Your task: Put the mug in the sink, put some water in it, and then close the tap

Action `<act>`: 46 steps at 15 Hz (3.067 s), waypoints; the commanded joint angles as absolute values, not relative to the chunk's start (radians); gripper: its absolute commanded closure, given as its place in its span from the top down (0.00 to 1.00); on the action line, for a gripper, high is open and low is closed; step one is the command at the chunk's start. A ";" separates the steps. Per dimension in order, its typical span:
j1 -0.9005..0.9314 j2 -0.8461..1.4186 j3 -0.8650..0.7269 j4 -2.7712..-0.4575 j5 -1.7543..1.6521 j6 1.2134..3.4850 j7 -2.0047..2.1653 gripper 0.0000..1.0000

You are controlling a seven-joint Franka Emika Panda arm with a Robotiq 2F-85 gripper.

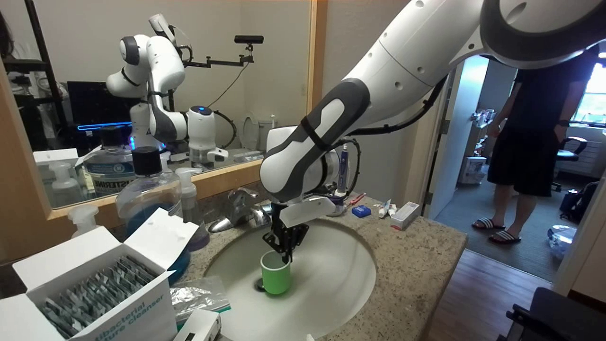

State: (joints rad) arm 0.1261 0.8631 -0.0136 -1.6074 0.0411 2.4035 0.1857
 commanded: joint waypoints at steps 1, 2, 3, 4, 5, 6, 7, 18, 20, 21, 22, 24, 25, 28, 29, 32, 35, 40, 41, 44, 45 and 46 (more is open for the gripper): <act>0.124 0.874 -0.010 -1.575 0.042 2.375 0.202 0.02; 0.123 0.874 -0.011 -1.576 0.043 2.376 0.202 0.02; 0.120 0.874 -0.011 -1.578 0.044 2.378 0.201 0.02; 0.119 0.873 -0.011 -1.580 0.044 2.380 0.201 0.02; 0.118 0.873 -0.012 -1.580 0.044 2.380 0.201 0.02; 0.118 0.875 -0.013 -1.578 0.043 2.378 0.201 0.02; 0.119 0.876 -0.014 -1.577 0.042 2.378 0.202 0.02; 0.123 0.887 -0.010 -1.542 0.041 2.368 0.201 0.02; 0.120 0.885 -0.009 -1.548 0.043 2.371 0.200 0.02; 0.119 0.887 -0.010 -1.547 0.044 2.370 0.200 0.02; 0.119 0.888 -0.010 -1.547 0.044 2.370 0.200 0.02; 0.118 0.889 -0.010 -1.547 0.044 2.372 0.201 0.02; 0.118 0.889 -0.011 -1.548 0.044 2.373 0.201 0.02; 0.119 0.889 -0.010 -1.548 0.044 2.373 0.201 0.12; 0.119 0.890 -0.010 -1.546 0.044 2.372 0.201 0.22; 0.117 0.890 -0.010 -1.545 0.045 2.372 0.201 0.27; 0.115 0.889 -0.009 -1.545 0.046 2.374 0.201 0.16; 0.111 0.882 -0.008 -1.554 0.048 2.384 0.199 0.22; 0.111 0.882 -0.008 -1.555 0.048 2.384 0.198 0.27; 0.113 0.880 -0.009 -1.558 0.047 2.387 0.200 0.53; 0.112 0.879 -0.008 -1.559 0.048 2.387 0.199 0.55; 0.111 0.878 -0.008 -1.559 0.048 2.387 0.199 0.54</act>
State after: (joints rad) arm 0.1145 0.8832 -0.0139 -1.5683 0.0420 2.4020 0.1858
